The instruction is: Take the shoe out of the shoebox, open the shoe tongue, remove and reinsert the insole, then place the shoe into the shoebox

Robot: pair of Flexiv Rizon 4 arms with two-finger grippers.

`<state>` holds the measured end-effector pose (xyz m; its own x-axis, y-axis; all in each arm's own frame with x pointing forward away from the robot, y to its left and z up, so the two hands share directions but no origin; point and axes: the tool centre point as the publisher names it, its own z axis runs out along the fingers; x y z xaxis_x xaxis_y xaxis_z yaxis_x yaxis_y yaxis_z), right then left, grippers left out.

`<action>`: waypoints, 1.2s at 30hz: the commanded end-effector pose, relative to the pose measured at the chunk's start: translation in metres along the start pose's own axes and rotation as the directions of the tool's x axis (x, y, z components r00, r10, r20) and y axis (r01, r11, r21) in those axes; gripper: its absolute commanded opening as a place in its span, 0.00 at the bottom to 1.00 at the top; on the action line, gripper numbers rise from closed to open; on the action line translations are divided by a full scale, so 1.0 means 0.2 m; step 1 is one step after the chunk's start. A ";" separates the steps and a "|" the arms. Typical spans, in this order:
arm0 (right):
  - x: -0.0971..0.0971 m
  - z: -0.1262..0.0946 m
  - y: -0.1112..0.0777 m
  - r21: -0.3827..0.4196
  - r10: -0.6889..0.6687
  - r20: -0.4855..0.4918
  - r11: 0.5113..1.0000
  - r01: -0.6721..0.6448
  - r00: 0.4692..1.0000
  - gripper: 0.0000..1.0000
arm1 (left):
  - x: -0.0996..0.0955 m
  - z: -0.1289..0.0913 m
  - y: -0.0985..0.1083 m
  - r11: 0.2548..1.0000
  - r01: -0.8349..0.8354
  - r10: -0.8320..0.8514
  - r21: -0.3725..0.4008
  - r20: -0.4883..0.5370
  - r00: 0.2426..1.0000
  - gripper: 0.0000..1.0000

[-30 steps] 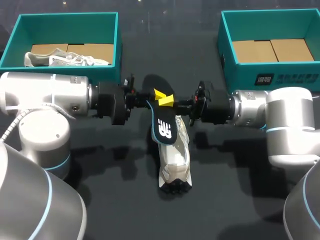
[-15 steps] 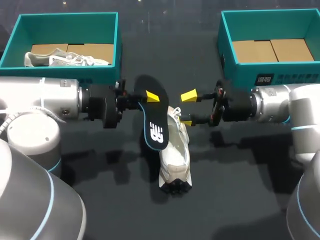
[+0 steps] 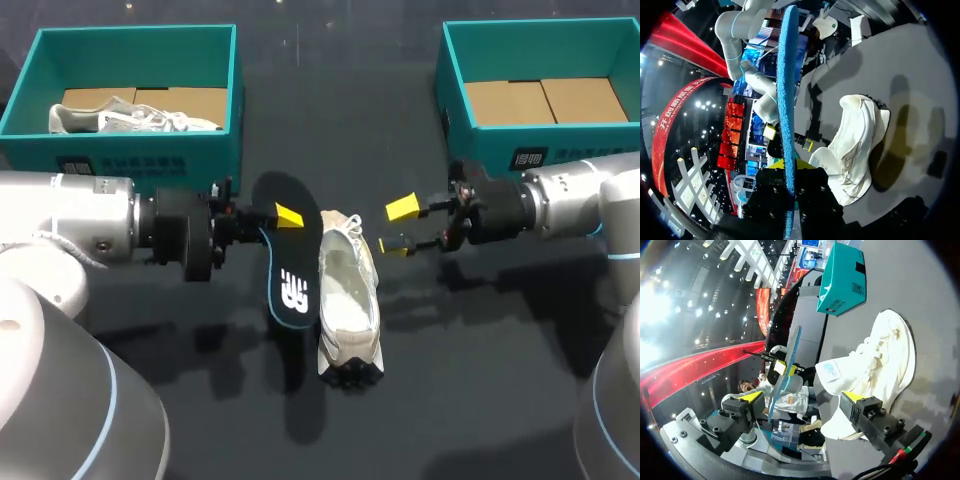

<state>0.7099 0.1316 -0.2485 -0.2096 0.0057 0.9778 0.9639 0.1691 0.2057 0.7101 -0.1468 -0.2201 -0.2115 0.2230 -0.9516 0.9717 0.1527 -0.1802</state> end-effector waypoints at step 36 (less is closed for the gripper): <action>-0.16 -0.23 -0.20 0.234 -0.263 0.299 0.952 0.196 0.917 1.00 | -0.03 -0.04 -0.39 0.995 0.013 -0.003 0.102 -0.102 0.995 0.00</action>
<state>0.6946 0.0834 -0.2892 -0.4290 0.2342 0.8724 0.8687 0.3716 0.3275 0.6470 -0.1508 -0.2022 -0.2046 0.3196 -0.9252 0.9788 0.0662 -0.1936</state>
